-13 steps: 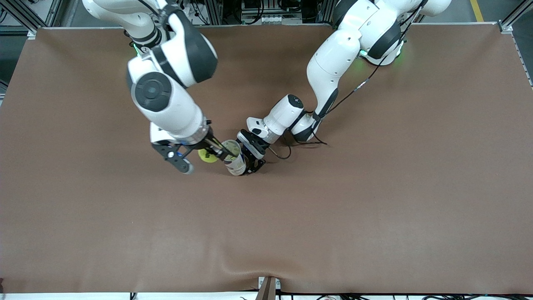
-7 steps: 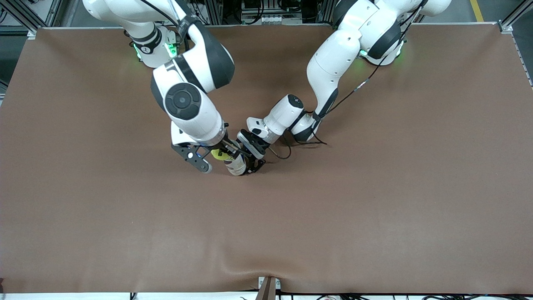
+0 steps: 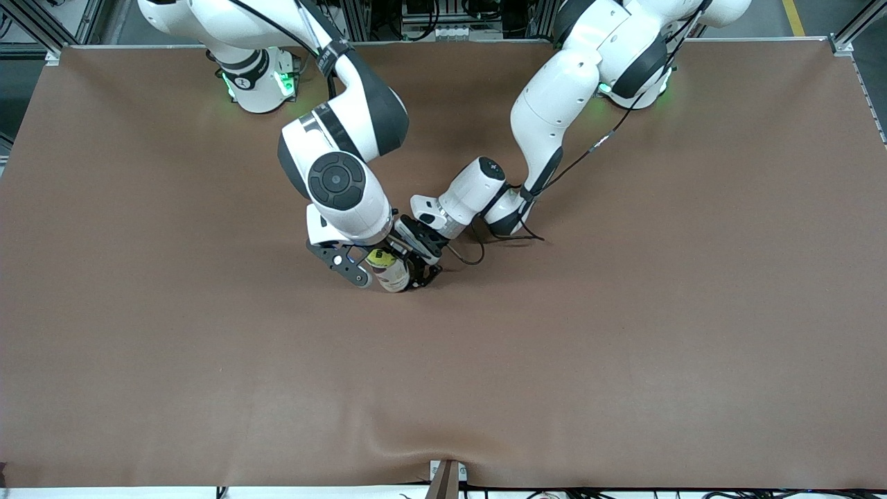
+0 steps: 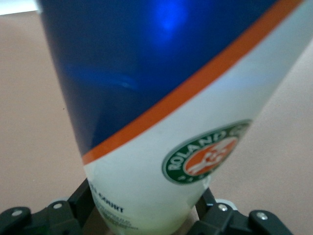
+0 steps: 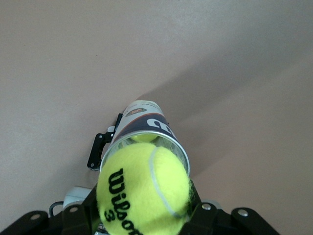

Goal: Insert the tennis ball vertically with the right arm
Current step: 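Carry the Wilson ball with the right gripper over the can opening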

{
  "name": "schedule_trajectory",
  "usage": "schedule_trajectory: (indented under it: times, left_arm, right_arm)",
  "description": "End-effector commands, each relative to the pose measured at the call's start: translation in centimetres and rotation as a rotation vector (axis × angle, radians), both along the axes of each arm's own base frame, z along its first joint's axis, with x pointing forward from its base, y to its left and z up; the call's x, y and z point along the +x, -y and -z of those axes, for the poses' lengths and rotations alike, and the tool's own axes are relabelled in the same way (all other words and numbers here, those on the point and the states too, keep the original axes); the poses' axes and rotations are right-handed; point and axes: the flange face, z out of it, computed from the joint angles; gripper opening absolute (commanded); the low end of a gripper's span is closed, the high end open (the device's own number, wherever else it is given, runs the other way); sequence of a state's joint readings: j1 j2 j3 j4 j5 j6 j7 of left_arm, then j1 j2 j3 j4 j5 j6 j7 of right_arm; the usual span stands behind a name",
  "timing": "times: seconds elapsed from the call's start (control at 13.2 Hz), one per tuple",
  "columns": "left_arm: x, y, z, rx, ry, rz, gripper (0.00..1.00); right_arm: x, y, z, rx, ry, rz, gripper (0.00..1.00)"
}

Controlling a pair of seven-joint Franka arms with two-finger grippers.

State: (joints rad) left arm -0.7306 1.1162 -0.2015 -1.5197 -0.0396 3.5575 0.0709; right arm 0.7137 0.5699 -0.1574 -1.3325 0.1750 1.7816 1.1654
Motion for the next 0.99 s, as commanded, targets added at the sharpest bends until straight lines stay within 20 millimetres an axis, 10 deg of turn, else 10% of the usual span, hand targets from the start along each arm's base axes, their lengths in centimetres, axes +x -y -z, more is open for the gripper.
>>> schedule_trajectory:
  times: [0.0, 0.08, 0.91]
  left_arm:
    - [-0.2, 0.0, -0.9, 0.001, -0.004, -0.013, 0.86]
    - [-0.2, 0.0, -0.9, 0.001, -0.004, -0.014, 0.86]
    - [-0.2, 0.0, -0.9, 0.001, -0.004, -0.014, 0.87]
  right_arm:
    - [-0.1, 0.1, 0.3, -0.009, -0.004, 0.013, 0.17]
    - [-0.1, 0.1, 0.4, -0.01, -0.005, 0.016, 0.99]
    - [0.4, 1.4, -1.5, -0.013, 0.002, 0.031, 1.0]
